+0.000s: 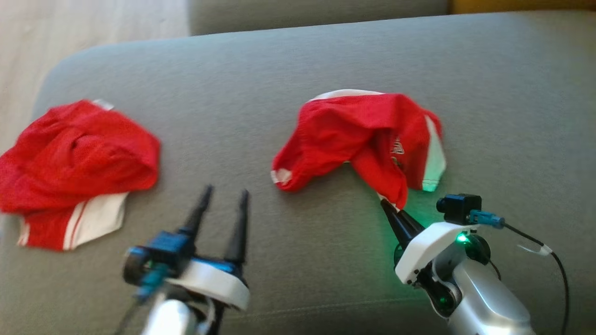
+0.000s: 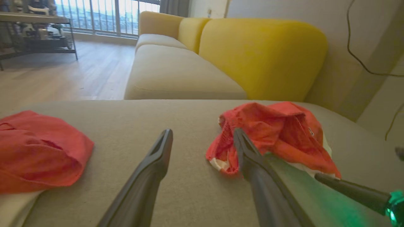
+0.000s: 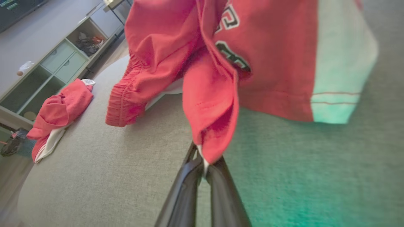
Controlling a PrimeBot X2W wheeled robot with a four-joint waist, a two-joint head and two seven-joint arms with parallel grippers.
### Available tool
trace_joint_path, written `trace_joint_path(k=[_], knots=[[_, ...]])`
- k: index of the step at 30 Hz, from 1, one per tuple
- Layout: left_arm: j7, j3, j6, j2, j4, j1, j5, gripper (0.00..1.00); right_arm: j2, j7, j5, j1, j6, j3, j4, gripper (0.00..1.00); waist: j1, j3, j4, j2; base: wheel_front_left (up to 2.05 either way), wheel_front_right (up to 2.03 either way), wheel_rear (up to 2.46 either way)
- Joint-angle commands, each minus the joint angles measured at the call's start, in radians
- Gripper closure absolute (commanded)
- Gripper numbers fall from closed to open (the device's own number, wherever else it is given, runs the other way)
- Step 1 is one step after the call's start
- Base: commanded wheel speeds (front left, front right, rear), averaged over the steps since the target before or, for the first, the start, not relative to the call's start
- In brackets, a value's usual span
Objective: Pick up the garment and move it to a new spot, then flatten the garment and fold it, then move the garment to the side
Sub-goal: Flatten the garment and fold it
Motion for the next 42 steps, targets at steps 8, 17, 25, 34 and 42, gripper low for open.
trace_joint_path(k=[8,17,25,34,42], knots=[[-0.005,-0.051,-0.003,0.006,0.206,-0.132,0.170,0.00,0.011,0.073,-0.035,0.027,0.000,0.023,-0.163,1.00,0.0001,0.028,-0.098,-0.0001,0.00,0.00,0.00],[-0.005,-0.133,0.055,0.056,0.423,-0.302,0.318,0.00,0.011,0.102,-0.033,0.029,0.000,0.003,-0.262,1.00,0.0001,0.093,-0.132,-0.0001,0.00,0.00,0.00],[-0.005,-0.231,0.115,0.119,0.555,-0.415,0.438,0.00,0.011,0.107,-0.018,0.032,0.000,-0.012,-0.293,1.00,0.0001,0.119,-0.133,-0.0001,0.00,0.00,0.00],[-0.005,-0.333,0.156,0.161,0.550,-0.491,0.481,0.00,0.011,0.103,-0.003,0.026,0.000,-0.006,-0.291,1.00,0.0001,0.133,-0.128,-0.0001,0.00,0.00,0.00],[-0.005,-0.409,0.190,0.191,0.534,-0.516,0.488,0.00,0.011,0.101,0.001,0.024,0.000,-0.010,-0.280,1.00,0.0001,0.133,-0.128,-0.0001,0.00,0.00,0.00]])
